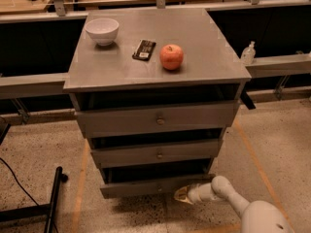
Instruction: Close bottom drawer
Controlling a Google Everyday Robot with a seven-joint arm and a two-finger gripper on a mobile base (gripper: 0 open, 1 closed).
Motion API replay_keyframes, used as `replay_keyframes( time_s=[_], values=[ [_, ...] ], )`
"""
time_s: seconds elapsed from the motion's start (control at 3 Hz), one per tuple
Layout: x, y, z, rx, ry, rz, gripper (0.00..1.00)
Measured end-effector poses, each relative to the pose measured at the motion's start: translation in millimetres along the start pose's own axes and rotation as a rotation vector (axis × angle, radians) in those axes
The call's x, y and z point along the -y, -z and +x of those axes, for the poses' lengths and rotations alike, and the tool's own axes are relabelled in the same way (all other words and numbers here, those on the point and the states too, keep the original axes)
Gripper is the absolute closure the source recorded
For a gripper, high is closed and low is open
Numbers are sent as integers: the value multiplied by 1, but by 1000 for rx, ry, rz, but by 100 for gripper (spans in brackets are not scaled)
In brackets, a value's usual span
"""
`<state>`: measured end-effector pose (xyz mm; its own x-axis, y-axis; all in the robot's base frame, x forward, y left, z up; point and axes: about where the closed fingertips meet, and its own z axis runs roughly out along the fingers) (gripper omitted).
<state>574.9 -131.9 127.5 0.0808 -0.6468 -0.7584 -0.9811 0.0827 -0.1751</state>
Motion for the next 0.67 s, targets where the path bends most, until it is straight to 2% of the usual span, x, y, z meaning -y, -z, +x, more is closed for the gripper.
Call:
replay_keyframes(
  time_s=[0.33, 0.67],
  values=[
    [23, -8, 3, -16, -11, 19, 100],
    [36, -9, 4, -23, -16, 31, 100]
  ],
)
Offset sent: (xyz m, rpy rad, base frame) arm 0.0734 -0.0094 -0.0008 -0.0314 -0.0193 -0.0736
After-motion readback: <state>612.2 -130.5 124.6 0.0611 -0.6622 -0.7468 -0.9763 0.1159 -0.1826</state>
